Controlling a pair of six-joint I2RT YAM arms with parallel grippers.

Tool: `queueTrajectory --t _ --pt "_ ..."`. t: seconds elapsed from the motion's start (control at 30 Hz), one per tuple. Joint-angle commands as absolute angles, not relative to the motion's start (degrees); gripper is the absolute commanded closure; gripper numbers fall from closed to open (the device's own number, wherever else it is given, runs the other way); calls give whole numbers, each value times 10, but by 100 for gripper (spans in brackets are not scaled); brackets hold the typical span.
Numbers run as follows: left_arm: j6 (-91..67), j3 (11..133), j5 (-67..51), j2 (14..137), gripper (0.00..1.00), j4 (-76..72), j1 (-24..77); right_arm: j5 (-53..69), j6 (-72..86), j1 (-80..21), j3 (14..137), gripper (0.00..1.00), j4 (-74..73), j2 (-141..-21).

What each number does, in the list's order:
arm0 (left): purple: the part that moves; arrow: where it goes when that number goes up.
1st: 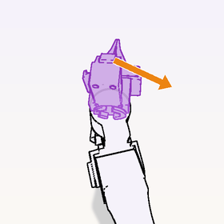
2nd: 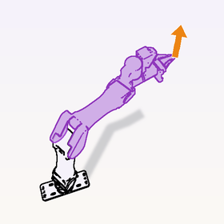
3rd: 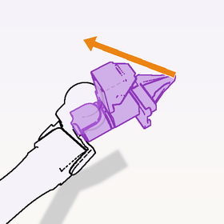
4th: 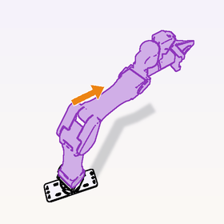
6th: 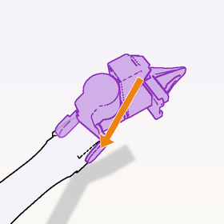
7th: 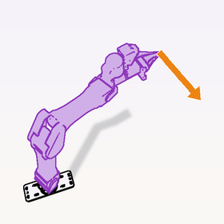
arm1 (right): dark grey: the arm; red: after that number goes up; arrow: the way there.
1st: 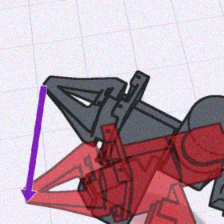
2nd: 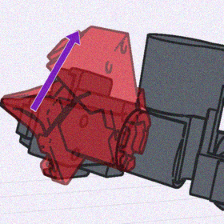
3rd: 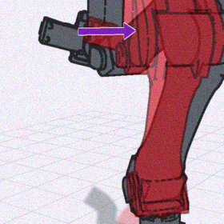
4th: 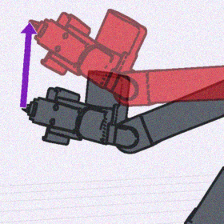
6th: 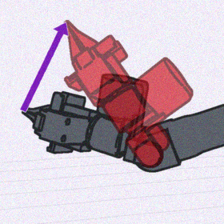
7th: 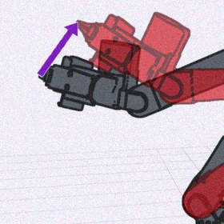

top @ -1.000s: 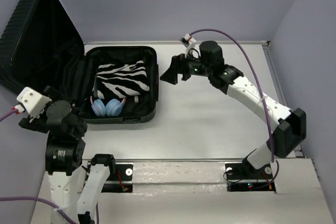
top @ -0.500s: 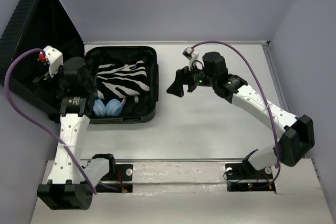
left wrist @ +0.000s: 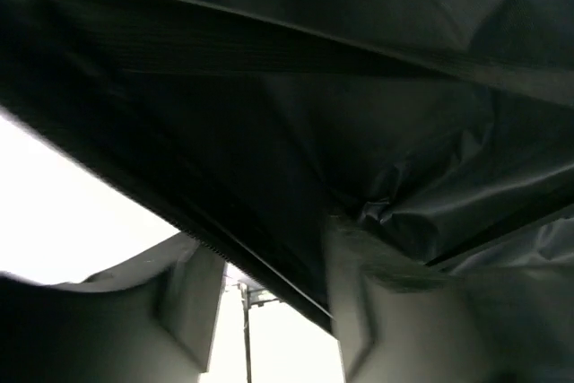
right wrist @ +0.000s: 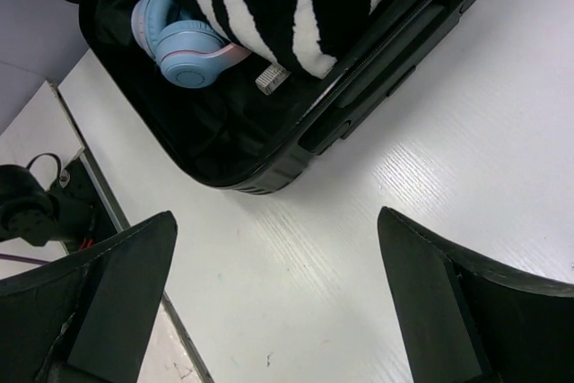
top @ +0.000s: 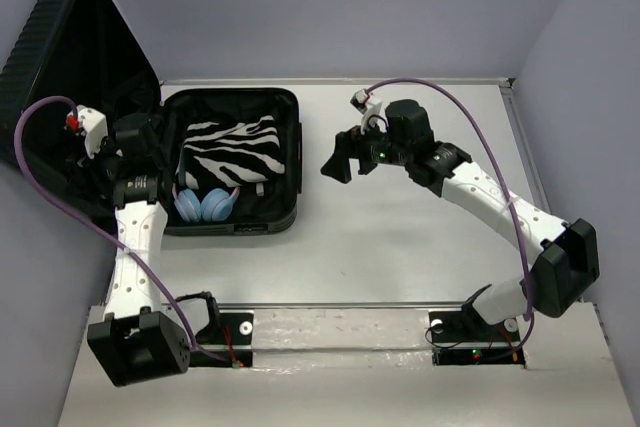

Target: Pack the luggage

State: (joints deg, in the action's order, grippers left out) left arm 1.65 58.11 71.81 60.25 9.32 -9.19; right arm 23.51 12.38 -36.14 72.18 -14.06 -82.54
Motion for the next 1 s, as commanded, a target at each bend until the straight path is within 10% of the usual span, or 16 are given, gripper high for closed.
queueTrajectory --t 0.0,0.17,0.5,0.77,0.83,0.97 --pt "-14 602 723 634 57 74 -98 241 112 -365 730 2 -136 -836" --pt "-19 645 711 643 94 98 -64 237 120 -365 732 2 -137 -851" --pt "296 532 847 555 94 -229 272 20 234 -348 741 1 -126 -928" --pt "323 480 871 540 94 -229 434 153 296 -304 797 0 -67 -1053" --pt "325 463 883 550 94 -227 484 166 315 -299 816 8 -67 -1091" --pt "328 461 903 577 94 -225 563 193 330 -299 819 60 -48 -1129"
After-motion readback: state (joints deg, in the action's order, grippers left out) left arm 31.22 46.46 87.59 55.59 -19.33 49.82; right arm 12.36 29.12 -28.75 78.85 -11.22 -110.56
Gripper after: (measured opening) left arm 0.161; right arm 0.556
